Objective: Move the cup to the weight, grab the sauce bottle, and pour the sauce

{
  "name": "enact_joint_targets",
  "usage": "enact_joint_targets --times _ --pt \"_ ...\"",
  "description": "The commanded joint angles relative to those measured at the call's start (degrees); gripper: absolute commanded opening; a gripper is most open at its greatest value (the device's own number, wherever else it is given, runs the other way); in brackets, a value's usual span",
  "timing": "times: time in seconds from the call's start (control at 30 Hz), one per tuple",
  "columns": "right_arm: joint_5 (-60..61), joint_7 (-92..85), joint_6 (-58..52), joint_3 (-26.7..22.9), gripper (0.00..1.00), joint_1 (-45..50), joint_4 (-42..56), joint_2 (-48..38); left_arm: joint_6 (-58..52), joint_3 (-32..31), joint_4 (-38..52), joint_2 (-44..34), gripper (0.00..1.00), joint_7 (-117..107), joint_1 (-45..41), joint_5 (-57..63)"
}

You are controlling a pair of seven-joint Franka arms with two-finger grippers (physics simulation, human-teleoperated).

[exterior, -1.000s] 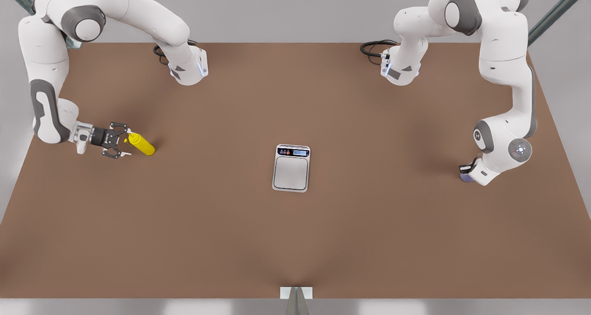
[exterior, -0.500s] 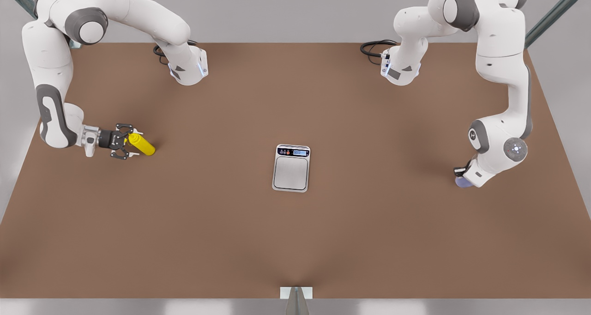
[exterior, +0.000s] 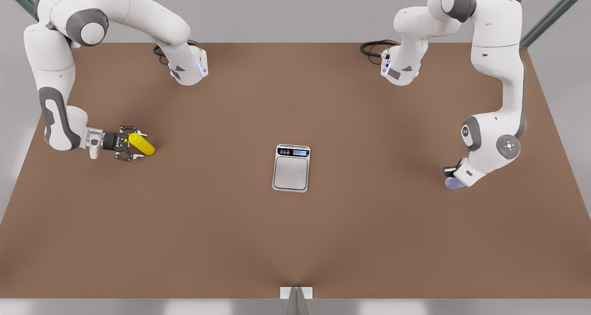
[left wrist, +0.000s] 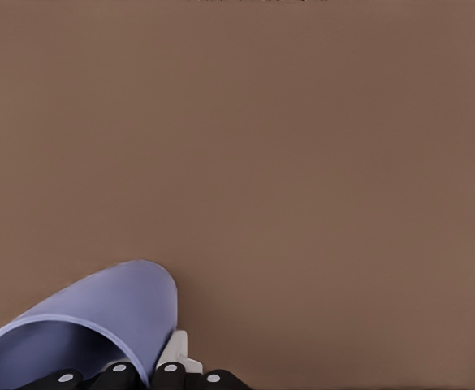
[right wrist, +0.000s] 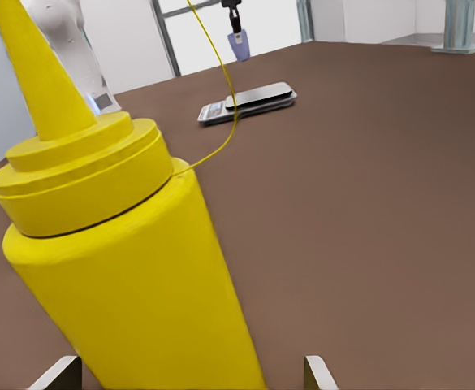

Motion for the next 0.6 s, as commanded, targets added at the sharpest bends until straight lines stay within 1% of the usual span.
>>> enact_joint_targets --times 0.0,0.23,0.37,0.4,0.47,0.53,0.57 --pt "0.00 0.00 0.00 0.10 1.00 -0.01 0.00 -0.01 -0.06 -0.06 0.01 0.00 0.21 -0.26 -0.21 -4.67" --pt "0.44 -0.44 -0.44 0.28 1.00 -0.01 -0.17 0.60 -0.14 -0.15 -0.08 -1.23 0.21 -8.78 -8.20 -4.67" --pt "0.44 -0.44 -1.06 0.28 1.00 0.17 -0.09 0.60 -0.06 -0.24 -0.26 -0.97 0.21 -12.47 -11.02 -4.85" --pt "0.44 -0.44 -1.06 0.28 0.94 0.17 0.00 0.78 0.03 -0.42 -0.26 -0.79 0.21 -13.88 -12.69 -6.07" --pt "0.44 -0.35 -1.06 0.28 0.74 0.17 0.00 0.78 -0.06 -0.42 -0.17 -0.70 0.21 -14.50 -14.62 -7.92" --pt "0.44 -0.35 -1.06 0.28 0.67 0.17 0.00 0.78 -0.14 -0.42 -0.17 -0.79 0.21 -17.48 -17.34 -9.06" --pt "0.44 -0.26 -1.06 0.28 0.66 0.17 0.00 0.78 -0.14 -0.42 -0.17 -0.79 0.21 -19.77 -19.01 -9.07"
